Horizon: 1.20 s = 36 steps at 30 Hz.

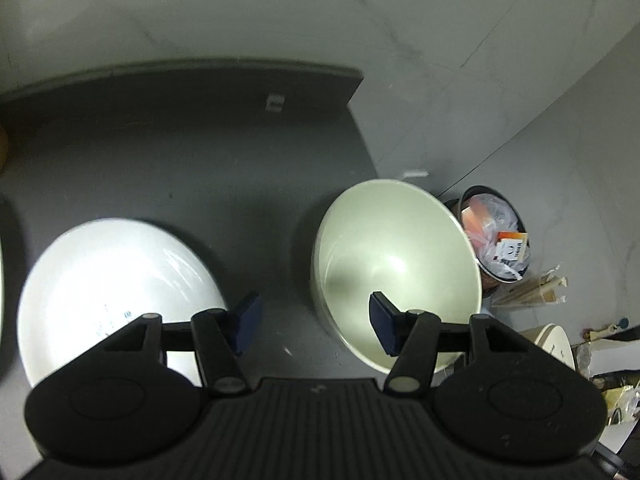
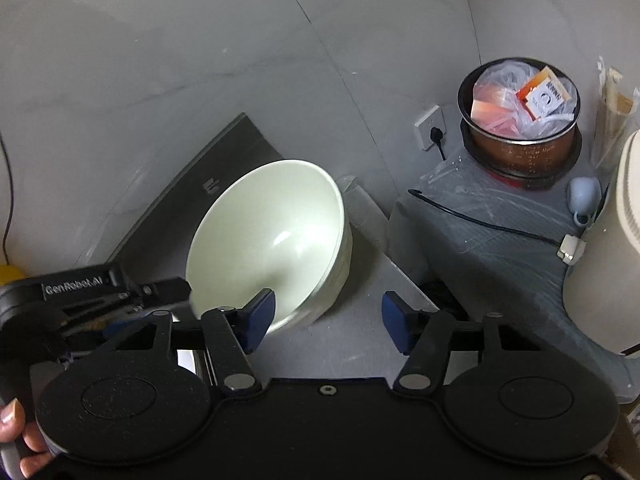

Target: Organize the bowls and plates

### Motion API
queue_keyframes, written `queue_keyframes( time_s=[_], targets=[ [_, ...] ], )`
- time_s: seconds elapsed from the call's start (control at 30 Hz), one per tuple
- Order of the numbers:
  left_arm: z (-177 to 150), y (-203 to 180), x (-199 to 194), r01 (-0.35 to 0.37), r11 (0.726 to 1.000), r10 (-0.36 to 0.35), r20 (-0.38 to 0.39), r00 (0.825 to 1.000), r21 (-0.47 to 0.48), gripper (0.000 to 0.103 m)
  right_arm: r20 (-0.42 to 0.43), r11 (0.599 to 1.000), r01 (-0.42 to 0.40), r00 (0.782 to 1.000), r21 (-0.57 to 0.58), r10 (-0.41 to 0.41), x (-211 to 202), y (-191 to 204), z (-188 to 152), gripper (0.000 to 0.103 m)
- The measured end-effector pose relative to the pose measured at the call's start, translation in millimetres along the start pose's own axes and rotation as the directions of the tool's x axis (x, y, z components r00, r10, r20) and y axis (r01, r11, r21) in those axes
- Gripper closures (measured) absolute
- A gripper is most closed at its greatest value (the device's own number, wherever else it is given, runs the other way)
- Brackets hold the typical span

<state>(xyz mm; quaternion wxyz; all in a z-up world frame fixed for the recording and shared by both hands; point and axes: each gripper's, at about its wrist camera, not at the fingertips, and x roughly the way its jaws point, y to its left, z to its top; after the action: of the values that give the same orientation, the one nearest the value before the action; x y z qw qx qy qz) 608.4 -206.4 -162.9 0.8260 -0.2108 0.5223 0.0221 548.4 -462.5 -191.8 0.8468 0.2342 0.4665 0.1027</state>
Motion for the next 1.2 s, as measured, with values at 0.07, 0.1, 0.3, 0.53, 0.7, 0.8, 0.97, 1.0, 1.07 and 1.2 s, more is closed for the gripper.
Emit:
queue_keyframes(
  time_s=[0.07, 0.1, 0.3, 0.53, 0.7, 0.8, 0.97, 1.0, 1.07, 1.2],
  targets=[
    [2.5, -4.3, 5.4, -0.021, 1.000, 0.021, 0.003, 1.000, -0.004, 0.048, -0.003, 1.000, 0.004, 1.000, 0.003, -0.004, 6.2, 0.0, 3.2, 0.048],
    [3.9, -5.4, 7.4, -0.018, 1.000, 0.018, 0.012, 1.000, -0.007, 0.048, -0.006, 1.000, 0.006, 1.000, 0.002, -0.006, 9.2, 0.3, 4.5, 0.048],
    [8.3, -7.6, 28.6, -0.042, 0.998, 0.041, -0.020, 0.999, -0.055, 0.062, -0.036, 0.998, 0.064, 0.997, 0.000, -0.064, 29.9, -0.6, 8.4, 0.054],
    [1.7, -2.9, 42.8, -0.028, 0.991, 0.019, -0.072, 0.997, -0.129, 0.093, -0.035, 0.996, 0.066, 0.997, -0.061, -0.068, 31.1, 14.3, 5.8, 0.082],
    [-4.4, -2.0, 25.1, -0.018, 0.993, 0.012, -0.058, 0.998, -0.118, 0.093, -0.010, 0.996, 0.048, 0.999, -0.079, -0.049, 16.0, 17.0, 1.9, 0.082],
    [-6.3, 0.0, 11.9, -0.010, 0.993, 0.004, -0.052, 0.999, -0.118, 0.093, 0.001, 0.997, 0.037, 0.999, -0.073, -0.037, 4.1, 22.4, -0.3, 0.082],
    [-10.4, 1.7, -16.1, 0.005, 0.994, -0.007, -0.016, 1.000, -0.107, 0.093, 0.024, 0.997, 0.026, 0.999, -0.074, -0.024, -15.8, 32.8, -5.0, 0.082],
    [-10.8, 2.8, -22.1, 0.010, 0.994, -0.012, -0.009, 1.000, -0.106, 0.093, 0.028, 0.997, 0.025, 0.999, -0.076, -0.023, -20.5, 35.4, -6.8, 0.082],
    [-11.5, 4.8, -31.9, 0.020, 0.995, -0.020, 0.002, 1.000, -0.100, 0.093, 0.041, 0.997, 0.023, 0.999, -0.079, -0.020, -28.9, 40.6, -10.5, 0.082],
    [-16.6, 10.9, -49.0, 0.033, 0.996, -0.032, 0.012, 0.999, -0.086, 0.093, 0.067, 0.997, 0.006, 0.998, -0.075, -0.001, -46.0, 49.2, -17.5, 0.082]
  ],
)
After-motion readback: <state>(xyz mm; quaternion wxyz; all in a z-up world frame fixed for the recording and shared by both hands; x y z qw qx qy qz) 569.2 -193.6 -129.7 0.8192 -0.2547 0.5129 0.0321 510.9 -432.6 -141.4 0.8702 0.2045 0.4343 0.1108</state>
